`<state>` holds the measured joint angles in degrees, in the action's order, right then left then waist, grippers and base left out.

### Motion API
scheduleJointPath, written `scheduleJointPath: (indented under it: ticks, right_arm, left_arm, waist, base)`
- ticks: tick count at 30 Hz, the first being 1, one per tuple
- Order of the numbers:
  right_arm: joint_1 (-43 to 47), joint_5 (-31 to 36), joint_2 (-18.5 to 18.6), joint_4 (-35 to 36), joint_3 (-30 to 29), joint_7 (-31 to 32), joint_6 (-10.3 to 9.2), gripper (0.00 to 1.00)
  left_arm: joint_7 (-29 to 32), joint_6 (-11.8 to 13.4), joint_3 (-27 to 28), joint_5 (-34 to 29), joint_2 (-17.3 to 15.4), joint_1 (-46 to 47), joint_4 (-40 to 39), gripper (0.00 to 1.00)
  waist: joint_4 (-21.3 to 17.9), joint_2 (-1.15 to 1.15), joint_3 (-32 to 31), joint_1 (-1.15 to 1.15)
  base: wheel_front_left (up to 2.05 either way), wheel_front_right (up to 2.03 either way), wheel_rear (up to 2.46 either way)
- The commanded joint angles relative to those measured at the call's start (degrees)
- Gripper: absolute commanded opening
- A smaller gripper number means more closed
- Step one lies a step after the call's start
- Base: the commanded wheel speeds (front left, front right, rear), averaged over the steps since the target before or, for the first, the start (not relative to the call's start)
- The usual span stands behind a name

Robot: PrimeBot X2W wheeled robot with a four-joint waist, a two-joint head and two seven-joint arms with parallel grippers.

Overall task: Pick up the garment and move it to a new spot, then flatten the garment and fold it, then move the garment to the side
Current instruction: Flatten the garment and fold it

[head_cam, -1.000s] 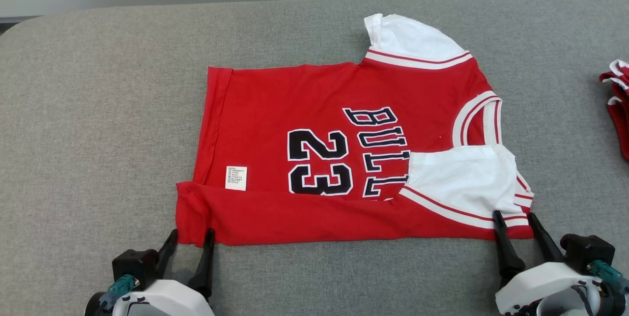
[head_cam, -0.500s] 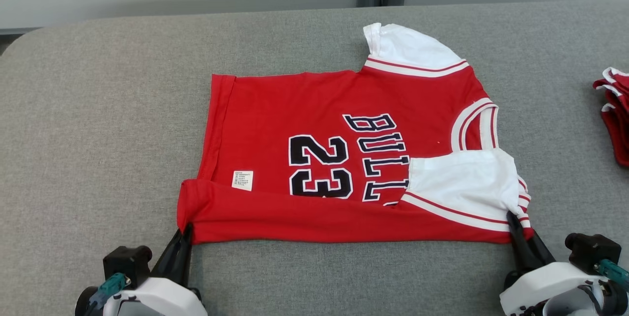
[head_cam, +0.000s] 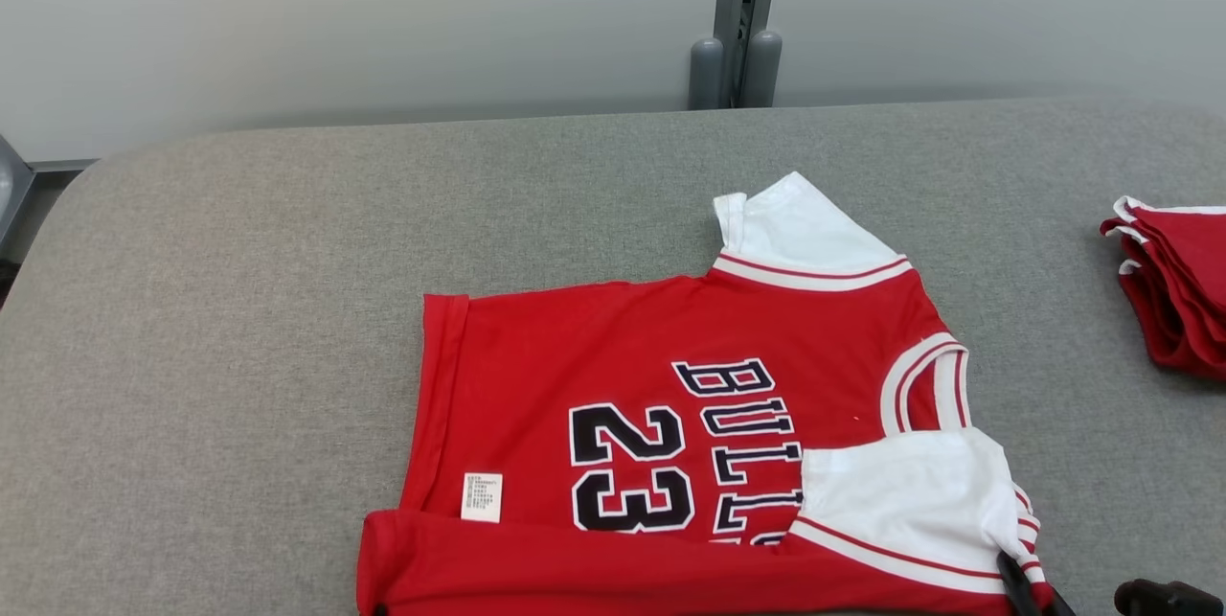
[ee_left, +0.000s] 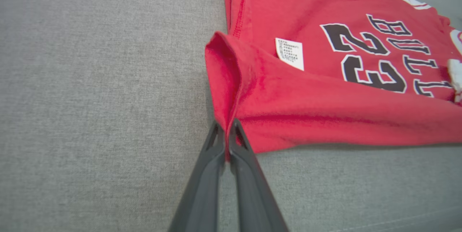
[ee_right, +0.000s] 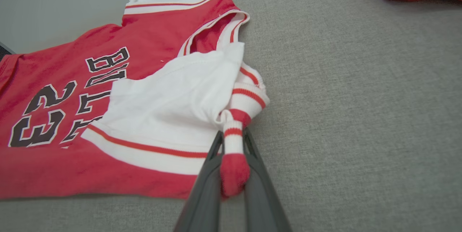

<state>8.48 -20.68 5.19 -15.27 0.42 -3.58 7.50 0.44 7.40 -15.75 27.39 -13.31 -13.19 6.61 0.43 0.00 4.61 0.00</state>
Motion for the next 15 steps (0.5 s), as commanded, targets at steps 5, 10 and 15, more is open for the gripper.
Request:
scheduleJointPath:
  ticks: [5, 10, 15]
  right_arm:
    - [2.3, -0.2, -0.4, 1.8, -1.4, 2.4, -0.01, 1.0]
    - [0.8, 0.9, -0.8, 4.8, -2.8, 0.3, 0.0, 1.0]
    - [-2.0, 2.4, -1.0, 10.2, -4.0, -3.1, 0.0, 1.0]
  left_arm:
    - [1.8, 0.9, -0.6, 0.4, -0.3, -1.8, -1.5, 1.0]
    - [-0.9, 1.3, 0.2, 0.0, 0.3, 0.4, -2.7, 1.0]
    - [-5.8, 1.9, 1.5, -1.9, -0.1, 3.5, -4.3, 1.0]
  waist:
    - [0.6, 0.0, -1.4, 0.0]
    - [0.8, 0.0, -1.6, 0.0]
    - [0.5, 0.0, -1.3, 0.0]
  base:
    - [0.0, 0.0, 0.0]
    - [0.0, 0.0, 0.0]
    - [0.0, 0.0, 0.0]
